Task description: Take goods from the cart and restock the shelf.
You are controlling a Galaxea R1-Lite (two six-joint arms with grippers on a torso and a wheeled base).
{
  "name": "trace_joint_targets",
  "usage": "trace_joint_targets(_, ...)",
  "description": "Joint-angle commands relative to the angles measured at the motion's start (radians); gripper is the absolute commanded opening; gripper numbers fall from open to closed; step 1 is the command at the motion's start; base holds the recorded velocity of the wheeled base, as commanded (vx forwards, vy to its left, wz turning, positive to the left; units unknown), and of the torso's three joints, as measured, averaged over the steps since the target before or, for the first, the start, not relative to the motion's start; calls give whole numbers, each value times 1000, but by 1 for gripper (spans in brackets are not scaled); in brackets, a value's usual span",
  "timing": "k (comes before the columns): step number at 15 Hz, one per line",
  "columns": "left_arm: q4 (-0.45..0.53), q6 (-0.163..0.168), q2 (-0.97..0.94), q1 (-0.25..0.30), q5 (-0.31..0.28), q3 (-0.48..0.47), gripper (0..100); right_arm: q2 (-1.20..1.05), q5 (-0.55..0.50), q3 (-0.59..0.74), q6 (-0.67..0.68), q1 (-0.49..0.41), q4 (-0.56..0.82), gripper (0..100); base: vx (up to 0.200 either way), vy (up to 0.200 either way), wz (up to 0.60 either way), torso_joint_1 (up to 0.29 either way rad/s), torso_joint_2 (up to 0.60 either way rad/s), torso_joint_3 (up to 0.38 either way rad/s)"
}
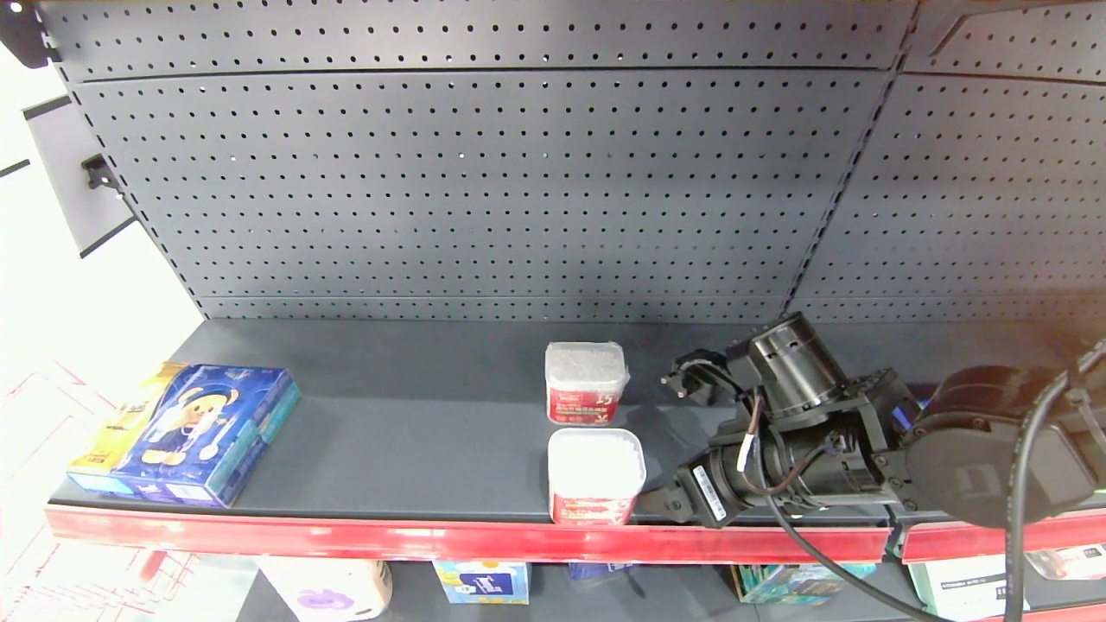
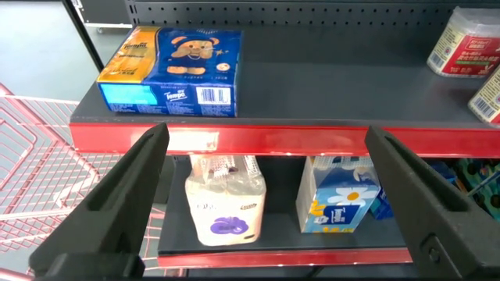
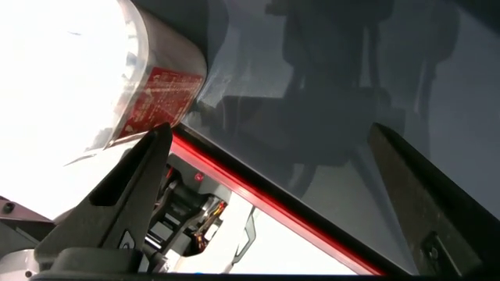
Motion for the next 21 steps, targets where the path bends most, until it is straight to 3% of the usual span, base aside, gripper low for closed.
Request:
trace_joint_targets(1, 0, -1, 0, 0, 0, 0, 100, 4, 0, 0, 0, 1, 0, 100, 0, 0, 0, 0, 0, 0)
trace_joint_targets(12, 0, -1, 0, 0, 2, 0, 100, -12, -5, 21, 0, -1, 1, 100, 0, 0, 0, 0, 0, 0)
trace_joint_targets(17, 0, -5, 0, 0, 0, 0, 100, -356, -43, 140, -3, -116, -11, 100, 0, 0, 0, 0, 0, 0)
trace_joint_targets(21, 0, -8, 0, 0, -8, 0, 100, -891, -44, 419, -132, -337, -92, 100, 0, 0, 0, 0, 0, 0)
